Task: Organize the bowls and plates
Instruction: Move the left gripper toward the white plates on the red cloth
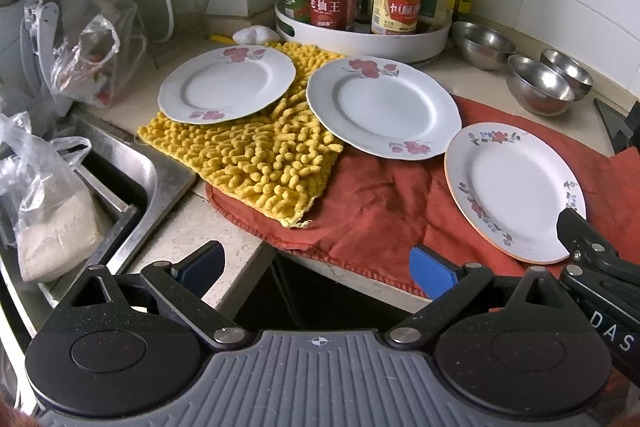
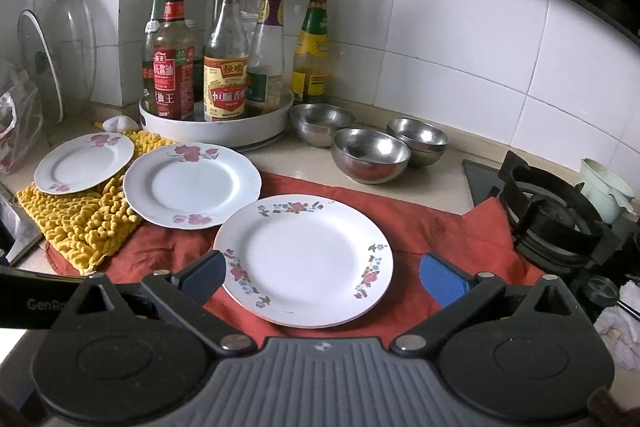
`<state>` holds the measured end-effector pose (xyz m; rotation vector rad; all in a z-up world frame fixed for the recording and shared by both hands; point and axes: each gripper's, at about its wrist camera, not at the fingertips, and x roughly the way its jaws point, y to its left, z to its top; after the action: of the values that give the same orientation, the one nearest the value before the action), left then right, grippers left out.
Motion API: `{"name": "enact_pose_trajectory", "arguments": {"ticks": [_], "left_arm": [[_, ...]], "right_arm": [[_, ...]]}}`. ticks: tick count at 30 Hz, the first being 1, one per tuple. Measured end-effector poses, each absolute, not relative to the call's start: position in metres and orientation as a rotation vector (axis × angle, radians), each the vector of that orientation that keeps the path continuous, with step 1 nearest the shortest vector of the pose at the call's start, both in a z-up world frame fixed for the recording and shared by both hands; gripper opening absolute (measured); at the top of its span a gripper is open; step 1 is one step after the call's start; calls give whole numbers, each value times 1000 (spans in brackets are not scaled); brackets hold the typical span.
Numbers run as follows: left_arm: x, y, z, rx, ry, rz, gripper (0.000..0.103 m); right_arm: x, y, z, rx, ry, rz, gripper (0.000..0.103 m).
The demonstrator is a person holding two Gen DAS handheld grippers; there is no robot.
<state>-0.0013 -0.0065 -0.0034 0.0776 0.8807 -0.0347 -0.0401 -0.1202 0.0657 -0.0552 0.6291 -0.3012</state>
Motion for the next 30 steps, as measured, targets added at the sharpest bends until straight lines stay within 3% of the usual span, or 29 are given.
{"name": "enact_pose_trajectory", "arguments": {"ticks": [30], "left_arm": [[34,-56,-15,83,904,-83,100]], "right_arm": [[-17,-168,58,-28,668,-339,100]]}}
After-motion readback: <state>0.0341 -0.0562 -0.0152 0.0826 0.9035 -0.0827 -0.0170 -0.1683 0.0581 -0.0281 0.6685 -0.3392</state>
